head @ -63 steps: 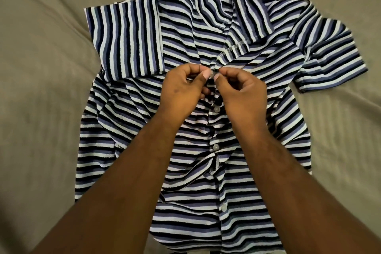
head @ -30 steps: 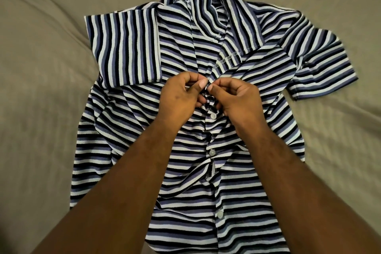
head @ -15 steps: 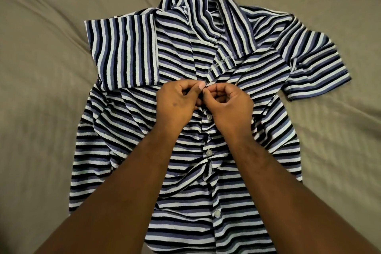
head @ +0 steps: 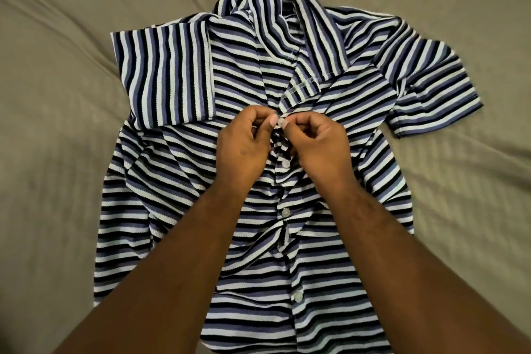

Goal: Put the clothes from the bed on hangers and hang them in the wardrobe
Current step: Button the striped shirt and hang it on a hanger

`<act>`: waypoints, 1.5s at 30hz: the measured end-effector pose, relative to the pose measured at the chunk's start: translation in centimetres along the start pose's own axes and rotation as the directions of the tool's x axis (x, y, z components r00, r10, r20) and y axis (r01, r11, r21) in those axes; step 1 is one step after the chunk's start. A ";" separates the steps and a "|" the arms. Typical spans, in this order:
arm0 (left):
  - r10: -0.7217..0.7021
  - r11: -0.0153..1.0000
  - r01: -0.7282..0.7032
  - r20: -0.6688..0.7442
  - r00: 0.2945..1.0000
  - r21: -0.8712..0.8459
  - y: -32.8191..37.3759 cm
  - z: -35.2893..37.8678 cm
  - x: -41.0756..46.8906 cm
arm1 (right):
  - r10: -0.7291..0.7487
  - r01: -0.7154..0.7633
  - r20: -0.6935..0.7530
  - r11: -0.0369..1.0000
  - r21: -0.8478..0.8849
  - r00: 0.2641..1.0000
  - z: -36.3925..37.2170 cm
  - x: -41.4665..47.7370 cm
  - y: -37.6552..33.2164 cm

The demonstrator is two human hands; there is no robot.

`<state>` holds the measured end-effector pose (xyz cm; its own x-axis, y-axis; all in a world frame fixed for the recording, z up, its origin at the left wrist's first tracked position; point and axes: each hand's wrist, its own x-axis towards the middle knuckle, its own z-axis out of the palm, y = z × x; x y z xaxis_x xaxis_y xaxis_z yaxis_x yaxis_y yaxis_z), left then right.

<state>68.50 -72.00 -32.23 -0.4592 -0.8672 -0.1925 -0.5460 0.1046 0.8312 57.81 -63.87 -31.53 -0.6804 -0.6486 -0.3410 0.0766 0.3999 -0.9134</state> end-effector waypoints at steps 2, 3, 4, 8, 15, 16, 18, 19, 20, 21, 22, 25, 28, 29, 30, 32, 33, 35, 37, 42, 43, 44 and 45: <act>0.030 0.999 -0.028 -0.044 0.999 0.040 -0.3 -0.1 -0.3 | 0.014 -0.013 0.008 1.000 -0.025 1.000 0.4 -0.1 0.1; 0.042 0.998 -0.038 -0.067 0.997 0.051 -0.4 0.1 -0.3 | 0.025 -0.024 0.028 0.999 -0.024 0.999 0.5 -0.2 0.0; 0.046 0.998 -0.041 -0.087 0.995 0.053 -0.5 0.2 -0.4 | 0.038 -0.037 0.059 0.999 -0.006 0.998 0.5 -0.2 -0.3; 0.151 0.979 -0.128 -0.139 0.979 0.160 0.6 1.1 -1.6 | 0.042 -0.047 0.076 0.996 0.073 0.996 -2.4 -1.7 -1.9; 0.473 0.797 -0.419 -0.018 0.881 0.436 7.7 6.8 -4.7 | -0.013 0.058 -0.237 0.981 0.185 0.972 -15.5 -3.8 -2.2; 0.492 0.789 -0.462 0.034 0.870 0.405 8.9 8.3 -4.9 | 0.000 0.051 -0.282 0.984 0.170 0.959 -18.0 -4.0 -1.9; 0.510 0.772 -0.528 0.151 0.847 0.355 11.0 11.3 -5.1 | 0.018 0.019 -0.379 0.996 0.092 0.925 -23.3 -4.1 -0.8; 0.510 0.761 -0.553 0.214 0.833 0.338 12.0 12.7 -5.2 | 0.016 -0.010 -0.436 1.000 0.015 0.900 -26.1 -4.2 0.0; 0.504 0.749 -0.573 0.276 0.818 0.332 12.9 14.0 -5.4 | 0.009 -0.061 -0.484 0.994 -0.093 0.875 -28.7 -4.3 0.8; 0.500 0.730 -0.598 0.338 0.797 0.331 13.6 15.4 -5.7 | 0.000 -0.140 -0.527 0.964 -0.226 0.850 -31.3 -4.5 1.9; 0.498 0.707 -0.624 0.392 0.773 0.332 14.2 16.9 -6.1 | -0.024 -0.222 -0.566 0.906 -0.362 0.824 -33.8 -4.9 2.8; 0.483 0.671 -0.670 0.499 0.720 0.317 15.4 20.3 -7.6 | -0.139 -0.357 -0.578 0.664 -0.657 0.804 -39.9 -5.8 6.1; 0.488 0.657 -0.695 0.538 0.688 0.293 16.4 22.7 -9.1 | -0.044 -0.437 -0.536 0.524 -0.731 0.843 -43.3 -6.1 8.9; 0.487 0.660 -0.695 0.541 0.686 0.287 16.7 23.2 -9.6 | -0.019 -0.449 -0.533 0.514 -0.731 0.846 -43.8 -6.2 9.5; 0.487 0.665 -0.693 0.542 0.685 0.278 17.0 23.6 -10.0 | -0.020 -0.454 -0.534 0.498 -0.738 0.846 -44.0 -6.2 9.9; 0.490 0.670 -0.696 0.552 0.675 0.257 17.3 24.3 -10.8 | -0.092 -0.435 -0.529 0.459 -0.775 0.844 -44.4 -6.2 10.0; 0.495 0.673 -0.700 0.557 0.667 0.240 17.3 24.6 -11.0 | -0.142 -0.409 -0.515 0.449 -0.795 0.845 -44.6 -6.1 9.9; 0.513 0.680 -0.705 0.557 0.653 0.201 17.3 25.0 -11.2 | -0.206 -0.344 -0.475 0.459 -0.819 0.855 -45.1 -6.0 9.9; 0.517 0.688 -0.701 0.552 0.654 0.187 17.4 25.0 -11.3 | -0.284 -0.270 -0.469 0.531 -0.803 0.836 -45.5 -5.9 9.5; 0.506 0.764 -0.636 0.505 0.699 0.114 17.7 24.4 -10.8 | -0.488 -0.073 -0.533 0.686 -0.724 0.692 -43.8 -5.9 4.3; 0.515 0.782 -0.620 0.487 0.705 0.071 17.7 24.2 -10.6 | -0.507 -0.019 -0.528 0.709 -0.705 0.682 -42.8 -5.9 2.9; 0.510 0.810 -0.586 0.466 0.723 0.023 17.6 23.9 -10.3 | -0.508 0.055 -0.526 0.753 -0.656 0.682 -41.6 -5.8 1.7; 0.478 0.853 -0.521 0.450 0.755 -0.033 17.8 23.6 -10.1 | -0.477 0.124 -0.536 0.816 -0.565 0.697 -40.3 -5.7 0.6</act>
<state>46.87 -49.90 -27.79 -0.9225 -0.3856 0.0176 -0.2037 0.5250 0.8264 32.37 -33.80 -21.11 -0.9010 -0.2959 0.3173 -0.4339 0.6117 -0.6615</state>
